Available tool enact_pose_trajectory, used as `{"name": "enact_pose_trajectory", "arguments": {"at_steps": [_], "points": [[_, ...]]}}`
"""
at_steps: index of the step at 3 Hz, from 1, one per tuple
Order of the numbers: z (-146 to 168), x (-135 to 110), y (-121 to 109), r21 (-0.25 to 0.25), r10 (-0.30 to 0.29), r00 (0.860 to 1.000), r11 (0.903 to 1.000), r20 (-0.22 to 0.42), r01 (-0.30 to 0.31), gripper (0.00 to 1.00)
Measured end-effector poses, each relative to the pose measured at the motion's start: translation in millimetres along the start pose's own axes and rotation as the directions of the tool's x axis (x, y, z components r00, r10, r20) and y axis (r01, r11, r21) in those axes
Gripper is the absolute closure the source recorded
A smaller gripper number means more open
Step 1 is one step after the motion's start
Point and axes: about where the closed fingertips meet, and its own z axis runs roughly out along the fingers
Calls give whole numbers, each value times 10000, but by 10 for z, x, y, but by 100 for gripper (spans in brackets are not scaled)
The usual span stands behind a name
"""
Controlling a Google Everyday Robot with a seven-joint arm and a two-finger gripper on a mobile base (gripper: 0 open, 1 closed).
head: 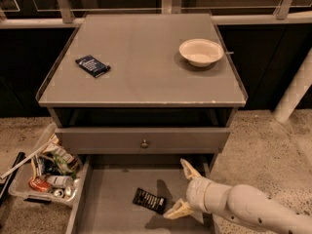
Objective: Pick rxbar chocolate from middle drawer and place on counter
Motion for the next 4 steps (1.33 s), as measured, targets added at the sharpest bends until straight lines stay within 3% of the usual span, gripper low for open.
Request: {"name": "enact_pose_trajectory", "arguments": {"at_steps": [2,4], "points": [[143,-81,213,-586,89,9998,9982,-170,-99,0],[501,171,469,-1450,536,9956,9873,-768,-643,0]]}}
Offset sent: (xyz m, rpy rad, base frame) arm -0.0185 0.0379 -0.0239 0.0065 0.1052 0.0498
